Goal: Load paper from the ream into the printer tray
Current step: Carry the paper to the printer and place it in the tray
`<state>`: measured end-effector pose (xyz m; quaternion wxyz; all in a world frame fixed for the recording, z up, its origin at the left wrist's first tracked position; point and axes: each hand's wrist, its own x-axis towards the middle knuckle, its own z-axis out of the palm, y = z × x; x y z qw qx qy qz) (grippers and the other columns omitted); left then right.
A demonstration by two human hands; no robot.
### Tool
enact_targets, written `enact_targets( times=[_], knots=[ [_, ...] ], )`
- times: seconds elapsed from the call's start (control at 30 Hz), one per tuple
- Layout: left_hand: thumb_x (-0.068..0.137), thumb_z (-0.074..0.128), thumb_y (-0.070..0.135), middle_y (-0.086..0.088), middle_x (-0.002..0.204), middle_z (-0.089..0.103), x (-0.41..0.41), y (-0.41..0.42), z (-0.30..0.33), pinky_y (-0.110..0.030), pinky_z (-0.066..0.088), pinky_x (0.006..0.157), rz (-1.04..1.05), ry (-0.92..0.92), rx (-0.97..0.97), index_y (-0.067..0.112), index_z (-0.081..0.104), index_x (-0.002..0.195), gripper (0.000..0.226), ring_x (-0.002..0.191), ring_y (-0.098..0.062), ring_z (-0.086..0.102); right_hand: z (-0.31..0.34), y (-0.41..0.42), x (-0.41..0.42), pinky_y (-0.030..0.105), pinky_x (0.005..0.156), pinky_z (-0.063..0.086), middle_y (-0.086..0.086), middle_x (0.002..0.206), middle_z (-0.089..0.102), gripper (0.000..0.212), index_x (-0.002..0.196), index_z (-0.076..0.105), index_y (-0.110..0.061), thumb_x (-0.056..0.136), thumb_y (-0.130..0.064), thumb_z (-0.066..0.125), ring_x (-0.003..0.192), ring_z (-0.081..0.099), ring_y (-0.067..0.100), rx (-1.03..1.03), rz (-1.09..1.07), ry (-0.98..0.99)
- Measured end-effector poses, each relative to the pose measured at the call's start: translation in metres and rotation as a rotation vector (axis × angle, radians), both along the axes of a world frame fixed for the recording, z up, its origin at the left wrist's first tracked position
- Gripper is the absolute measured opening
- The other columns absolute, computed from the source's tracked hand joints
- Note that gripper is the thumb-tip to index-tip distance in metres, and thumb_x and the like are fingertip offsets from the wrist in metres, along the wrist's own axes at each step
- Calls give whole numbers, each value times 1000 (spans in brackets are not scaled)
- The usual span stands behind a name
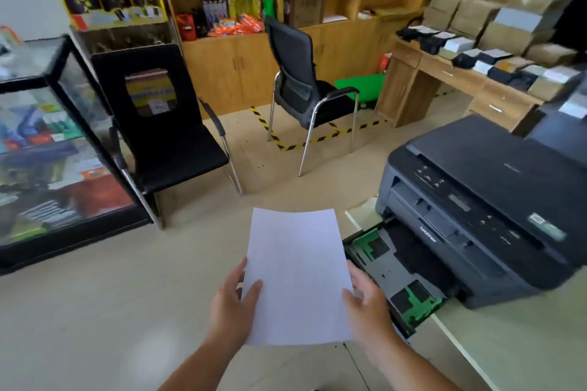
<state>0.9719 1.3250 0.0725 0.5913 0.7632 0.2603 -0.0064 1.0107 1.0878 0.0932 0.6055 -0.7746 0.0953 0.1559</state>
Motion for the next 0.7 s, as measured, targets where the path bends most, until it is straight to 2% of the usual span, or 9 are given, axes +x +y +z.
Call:
enact_targets(
  times=[0.07, 0.13, 0.2, 0.27, 0.37, 0.47, 0.6, 0.7],
  knots=[
    [87, 61, 35, 19, 118, 66, 28, -18, 1, -47, 58, 86, -86, -2, 15, 46, 47, 136, 52, 92, -9, 71, -2, -19, 11, 29, 85, 57, -24, 113, 71, 60, 124, 59, -43, 87, 2, 42, 101, 66, -9, 18, -100, 24],
    [91, 61, 25, 17, 117, 66, 53, -34, 2, -43, 58, 85, -149, -9, 19, 40, 49, 135, 48, 89, -7, 71, -7, -35, 20, 31, 84, 60, -21, 112, 74, 61, 121, 63, -43, 85, 2, 42, 98, 69, -4, 41, -178, 54],
    [92, 62, 23, 16, 116, 65, 75, -48, 1, -37, 57, 81, -213, -6, 45, 39, 49, 135, 48, 86, -3, 70, -14, -50, 27, 32, 82, 60, -23, 107, 75, 62, 119, 64, -42, 84, 4, 42, 97, 71, 0, 65, -245, 86],
    [91, 63, 25, 16, 115, 65, 91, -62, 0, -30, 55, 75, -268, 9, 65, 38, 48, 136, 50, 85, 0, 69, -20, -64, 30, 37, 87, 61, -19, 107, 76, 60, 124, 65, -35, 82, 3, 44, 99, 72, 5, 56, -301, 105],
    [89, 66, 26, 17, 110, 67, 106, -78, -3, -25, 52, 67, -327, 31, 92, 38, 50, 136, 51, 80, 0, 69, -24, -78, 31, 26, 80, 58, -20, 92, 79, 57, 112, 68, -34, 83, 9, 45, 87, 73, 0, 41, -388, 119],
    [88, 67, 29, 15, 110, 68, 121, -89, -11, -27, 53, 68, -392, 52, 126, 37, 50, 137, 53, 80, -5, 70, -27, -86, 31, 24, 79, 55, -16, 88, 80, 58, 106, 68, -34, 84, 13, 42, 82, 74, 2, 52, -476, 156],
    [90, 65, 29, 19, 109, 67, 140, -105, -21, -22, 53, 65, -515, 85, 126, 41, 48, 136, 51, 80, -3, 70, -39, -94, 26, 20, 74, 56, -7, 107, 78, 60, 128, 64, -25, 84, 11, 45, 98, 73, 11, 44, -607, 221],
    [90, 65, 28, 14, 113, 68, 152, -117, -30, -20, 52, 64, -595, 109, 106, 43, 47, 135, 51, 79, -1, 70, -39, -98, 23, 12, 63, 54, -14, 101, 75, 57, 123, 63, -26, 85, 12, 45, 86, 72, -3, 8, -699, 245]
  ],
)
